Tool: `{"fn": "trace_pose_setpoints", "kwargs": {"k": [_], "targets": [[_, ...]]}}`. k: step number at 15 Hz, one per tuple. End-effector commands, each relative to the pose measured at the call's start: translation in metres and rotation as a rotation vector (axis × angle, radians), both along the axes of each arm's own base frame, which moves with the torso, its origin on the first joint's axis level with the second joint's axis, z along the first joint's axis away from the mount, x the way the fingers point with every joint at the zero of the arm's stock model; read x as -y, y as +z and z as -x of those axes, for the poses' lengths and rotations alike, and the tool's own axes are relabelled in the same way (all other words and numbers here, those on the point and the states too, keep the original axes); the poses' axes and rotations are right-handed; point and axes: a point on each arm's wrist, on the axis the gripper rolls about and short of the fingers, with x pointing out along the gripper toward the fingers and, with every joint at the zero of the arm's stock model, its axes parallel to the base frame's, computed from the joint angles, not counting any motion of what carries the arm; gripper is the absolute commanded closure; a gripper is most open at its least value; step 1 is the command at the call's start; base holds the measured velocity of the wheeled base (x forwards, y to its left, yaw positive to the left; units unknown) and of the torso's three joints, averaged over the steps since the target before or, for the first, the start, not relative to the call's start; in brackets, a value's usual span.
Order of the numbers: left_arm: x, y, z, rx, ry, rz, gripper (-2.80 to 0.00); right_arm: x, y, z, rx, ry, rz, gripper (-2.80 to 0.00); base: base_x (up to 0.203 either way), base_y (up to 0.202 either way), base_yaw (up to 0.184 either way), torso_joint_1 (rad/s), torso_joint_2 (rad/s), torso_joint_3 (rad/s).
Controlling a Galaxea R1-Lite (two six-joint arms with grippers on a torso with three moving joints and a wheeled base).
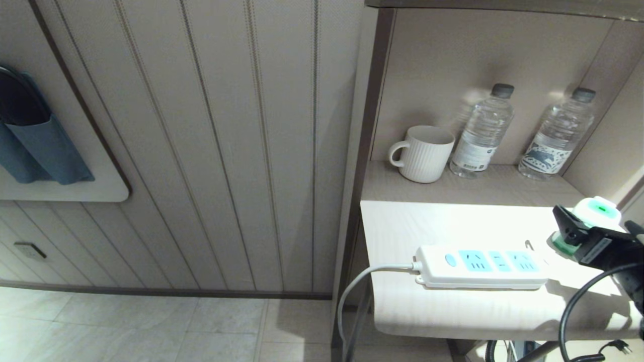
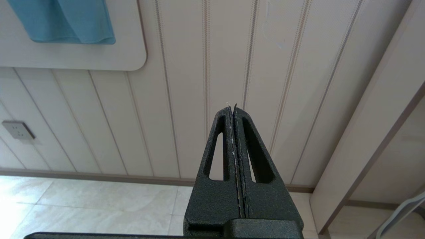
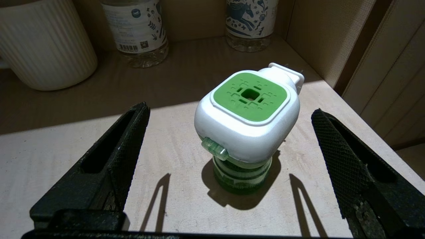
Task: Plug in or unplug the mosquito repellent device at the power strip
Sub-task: Pick up the mosquito repellent liquid
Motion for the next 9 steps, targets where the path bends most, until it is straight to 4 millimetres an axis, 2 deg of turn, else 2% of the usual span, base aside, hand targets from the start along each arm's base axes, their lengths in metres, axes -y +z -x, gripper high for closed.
{"fn": "trace_pose_setpoints", "kwargs": {"k": [1,6,9], "targets": [[0.000,0.000,0.000,0.002,0.000,0.000,0.00,0.000,0.000,-0.002,0.002,-0.002,-0.001,-2.80,0.000,0.000,0.000,0.000,0.00,0.000],[0.000,0.000,0.000,0.002,0.000,0.000,0.00,-0.001,-0.005,-0.018,-0.025,0.002,-0.029,-2.80,0.000,0.000,0.000,0.000,0.00,0.000],[0.000,0.000,0.000,0.002,0.000,0.000,0.00,0.000,-0.005,-0.018,-0.027,-0.001,-0.033,-2.80,0.000,0.000,0.000,0.000,0.00,0.000]]}}
